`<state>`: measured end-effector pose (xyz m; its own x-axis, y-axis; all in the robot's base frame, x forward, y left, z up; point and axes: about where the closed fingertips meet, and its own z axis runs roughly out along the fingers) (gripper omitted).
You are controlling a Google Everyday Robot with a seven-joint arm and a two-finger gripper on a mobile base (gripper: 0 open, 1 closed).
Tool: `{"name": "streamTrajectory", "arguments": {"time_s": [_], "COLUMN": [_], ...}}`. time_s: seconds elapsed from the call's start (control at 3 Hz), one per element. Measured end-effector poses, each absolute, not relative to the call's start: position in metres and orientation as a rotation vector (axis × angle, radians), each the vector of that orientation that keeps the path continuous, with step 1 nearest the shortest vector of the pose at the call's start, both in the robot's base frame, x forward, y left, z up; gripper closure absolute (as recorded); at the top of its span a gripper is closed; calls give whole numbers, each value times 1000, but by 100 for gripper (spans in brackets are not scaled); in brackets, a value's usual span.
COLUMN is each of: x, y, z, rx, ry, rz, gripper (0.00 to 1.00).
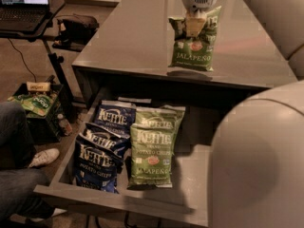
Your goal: Pick green jalapeno chip bag from top drawer and place on counter
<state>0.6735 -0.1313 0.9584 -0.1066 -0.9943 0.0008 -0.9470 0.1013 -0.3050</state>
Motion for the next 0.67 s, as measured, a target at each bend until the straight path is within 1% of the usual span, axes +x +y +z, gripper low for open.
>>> {"name": "streamTrajectory", "arguments": {"time_s": [0.67], "x": [721], "y": [-135], "z": [951], "rx": [-1958], "ry": [2146], "rz": [-355], "gripper": [100]}}
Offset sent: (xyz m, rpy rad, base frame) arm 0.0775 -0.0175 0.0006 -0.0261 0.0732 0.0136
